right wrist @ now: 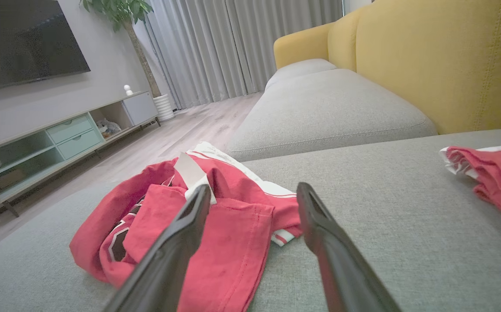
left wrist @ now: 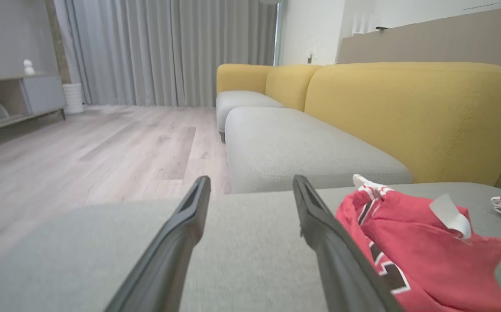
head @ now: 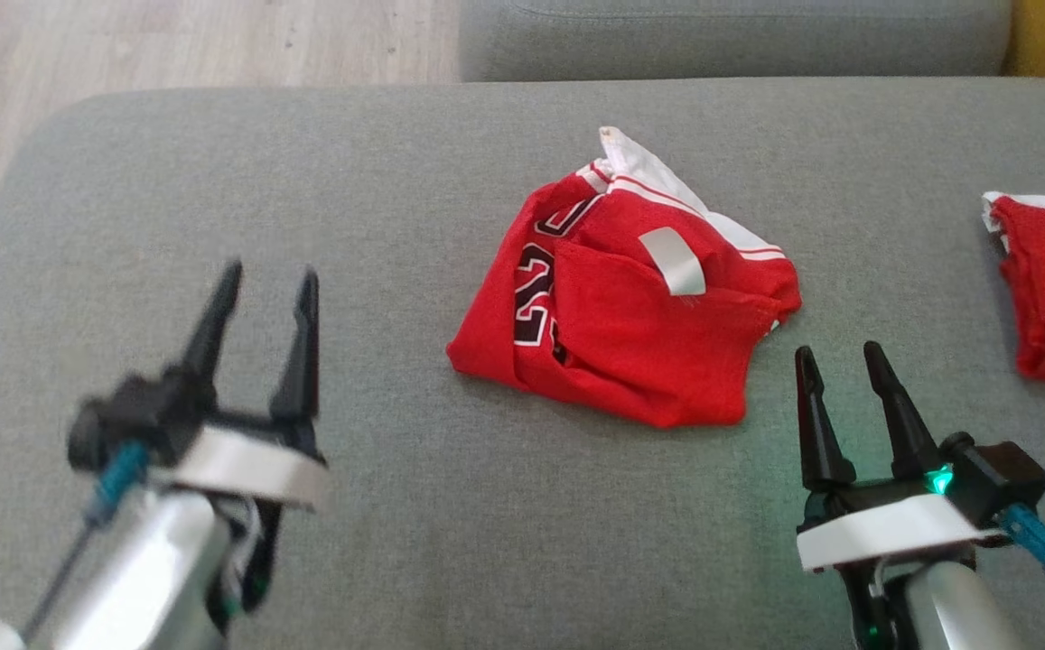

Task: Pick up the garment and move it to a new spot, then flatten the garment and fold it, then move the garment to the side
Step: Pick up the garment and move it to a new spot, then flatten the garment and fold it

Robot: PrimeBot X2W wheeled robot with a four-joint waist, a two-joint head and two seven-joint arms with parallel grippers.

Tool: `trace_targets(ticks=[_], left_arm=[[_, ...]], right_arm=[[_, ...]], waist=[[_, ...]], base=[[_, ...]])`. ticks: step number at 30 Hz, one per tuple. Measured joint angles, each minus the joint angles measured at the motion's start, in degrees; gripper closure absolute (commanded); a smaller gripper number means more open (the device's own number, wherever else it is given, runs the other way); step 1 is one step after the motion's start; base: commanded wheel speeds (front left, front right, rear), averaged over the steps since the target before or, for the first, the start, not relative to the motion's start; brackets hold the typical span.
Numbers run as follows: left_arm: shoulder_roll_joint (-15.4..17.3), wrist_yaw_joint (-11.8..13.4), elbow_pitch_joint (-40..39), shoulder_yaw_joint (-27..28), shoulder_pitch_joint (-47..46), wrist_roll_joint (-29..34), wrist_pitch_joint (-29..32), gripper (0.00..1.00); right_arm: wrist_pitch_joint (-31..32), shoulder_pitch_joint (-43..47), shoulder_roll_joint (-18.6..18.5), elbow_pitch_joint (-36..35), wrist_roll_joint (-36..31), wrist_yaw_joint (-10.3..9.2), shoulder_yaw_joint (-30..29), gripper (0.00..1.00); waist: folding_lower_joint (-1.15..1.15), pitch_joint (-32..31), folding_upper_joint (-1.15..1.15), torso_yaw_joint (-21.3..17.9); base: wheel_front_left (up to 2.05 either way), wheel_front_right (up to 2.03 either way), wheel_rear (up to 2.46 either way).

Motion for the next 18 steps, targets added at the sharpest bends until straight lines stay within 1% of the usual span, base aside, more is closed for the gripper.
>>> trace_targets(ticks=[4,6,9,10,11,15,18], left_arm=[[-4.0,0.3,-1.7,3.3,7.6,1.8,0.0,0.0],[-5.7,-0.3,-1.9,4.5,9.6,3.3,0.0,0.0],[-7.3,-1.3,-2.1,6.5,10.1,5.5,0.0,0.0],[-8.3,-2.7,-2.2,7.8,10.0,7.3,0.0,0.0],[-8.7,-3.2,-2.1,8.2,10.0,7.8,0.0,0.0],[-10.0,-4.7,-1.4,9.1,9.4,9.4,0.0,0.0],[-11.1,-5.7,-0.7,9.7,9.0,10.1,0.0,0.0]], right_arm=[[0.0,0.3,0.0,0.1,0.0,0.0,0.0,0.0],[0.0,0.3,0.0,0.3,-0.1,0.0,0.0,0.0],[0.0,0.3,0.0,0.3,-0.5,0.0,-0.3,0.0],[0.0,0.0,0.0,0.7,-1.1,0.0,-0.5,0.0],[0.0,-0.4,0.0,1.2,-1.1,0.0,-0.6,0.0],[0.5,-3.9,0.0,5.3,-1.5,0.0,-1.1,0.0],[2.3,-7.4,0.0,9.5,-1.5,0.0,-1.8,0.0]], waist=[[0.0,-0.4,0.0,0.4],[0.0,-0.4,0.0,0.5],[0.0,-0.2,0.0,0.8],[0.0,0.4,0.0,1.1],[0.0,0.7,0.0,1.1],[0.0,1.8,0.0,1.6],[0.01,2.6,0.0,2.1]], base=[[0.0,0.0,0.0],[0.0,0.0,0.0],[0.0,0.0,0.0],[0.0,0.0,0.0],[0.0,0.0,0.0],[0.0,0.0,0.0],[0.0,0.0,0.0]])
